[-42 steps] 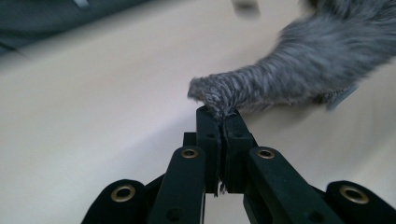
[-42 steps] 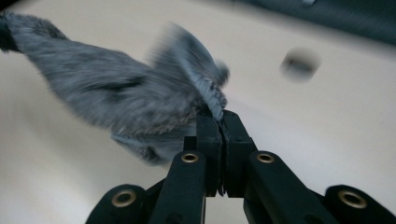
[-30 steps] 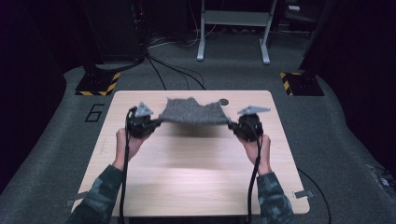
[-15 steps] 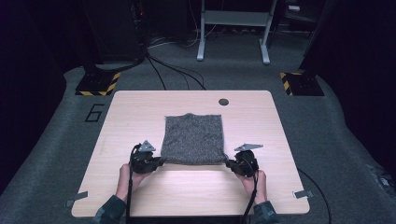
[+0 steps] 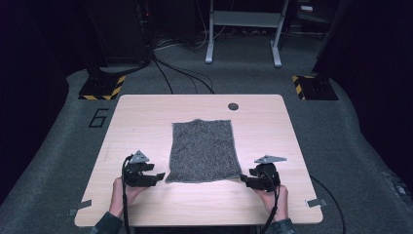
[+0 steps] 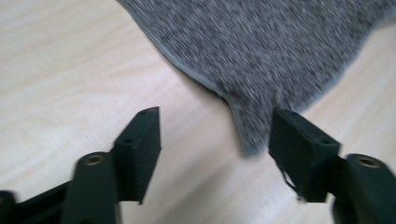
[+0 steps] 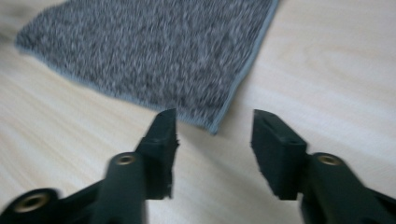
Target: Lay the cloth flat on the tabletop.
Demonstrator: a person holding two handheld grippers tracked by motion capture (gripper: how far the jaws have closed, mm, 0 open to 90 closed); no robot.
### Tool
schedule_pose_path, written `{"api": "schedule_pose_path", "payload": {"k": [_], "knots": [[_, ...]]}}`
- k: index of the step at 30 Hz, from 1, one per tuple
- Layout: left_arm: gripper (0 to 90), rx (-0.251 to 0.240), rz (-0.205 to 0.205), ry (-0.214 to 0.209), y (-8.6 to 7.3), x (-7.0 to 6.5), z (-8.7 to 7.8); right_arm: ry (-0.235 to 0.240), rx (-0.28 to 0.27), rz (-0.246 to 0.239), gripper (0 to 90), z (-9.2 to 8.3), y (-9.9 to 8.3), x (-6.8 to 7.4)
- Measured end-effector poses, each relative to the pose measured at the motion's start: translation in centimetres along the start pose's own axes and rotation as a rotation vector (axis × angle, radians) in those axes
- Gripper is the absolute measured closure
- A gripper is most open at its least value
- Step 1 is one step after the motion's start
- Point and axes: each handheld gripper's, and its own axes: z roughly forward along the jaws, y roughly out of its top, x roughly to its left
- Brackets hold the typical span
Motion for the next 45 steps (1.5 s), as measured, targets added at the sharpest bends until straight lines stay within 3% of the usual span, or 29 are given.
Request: {"api": "schedule_pose_path", "payload": {"k": [2,6,7,10,11,12,14,19,22,28,37,45], "knots": [[27.3,-0.006,0.001,0.016,0.8,0.1,0.6,-0.040,-0.032,-0.022,34.7,-0.1,0.9,-0.1],[23.2,-0.002,0.024,0.045,1.9,0.2,1.9,-0.050,-0.049,-0.060,28.0,0.6,2.4,-0.2],[20.6,0.001,0.028,0.050,2.3,0.1,2.8,-0.073,-0.038,-0.099,26.1,1.7,3.4,-0.3],[19.6,0.022,0.052,0.069,2.6,-0.1,4.0,-0.099,-0.015,-0.119,24.5,3.2,4.3,-0.1],[19.4,0.033,0.068,0.104,2.8,-0.3,5.2,-0.104,0.015,-0.146,24.0,5.0,4.9,-0.1],[19.0,0.033,0.068,0.104,2.8,-0.3,5.2,-0.104,0.015,-0.146,24.0,5.0,4.9,-0.1],[18.7,0.072,0.099,0.141,2.8,-0.3,5.9,-0.126,0.048,-0.154,22.0,6.8,5.1,-0.3],[17.2,0.107,0.129,0.171,2.6,-0.5,6.3,-0.154,0.080,-0.155,21.4,8.2,4.5,-0.6],[17.3,0.098,0.148,0.192,2.2,-0.8,6.3,-0.162,0.084,-0.163,20.6,8.4,3.7,-0.5],[17.2,0.095,0.158,0.193,1.6,-1.1,5.8,-0.159,0.079,-0.164,20.4,7.8,3.0,-0.1],[17.2,0.071,0.138,0.184,-0.4,-1.9,4.2,-0.150,0.054,-0.150,20.3,6.6,0.9,1.3],[17.2,0.068,0.128,0.176,-0.9,-2.2,3.8,-0.154,0.039,-0.151,20.1,5.9,-0.2,2.1]]}}
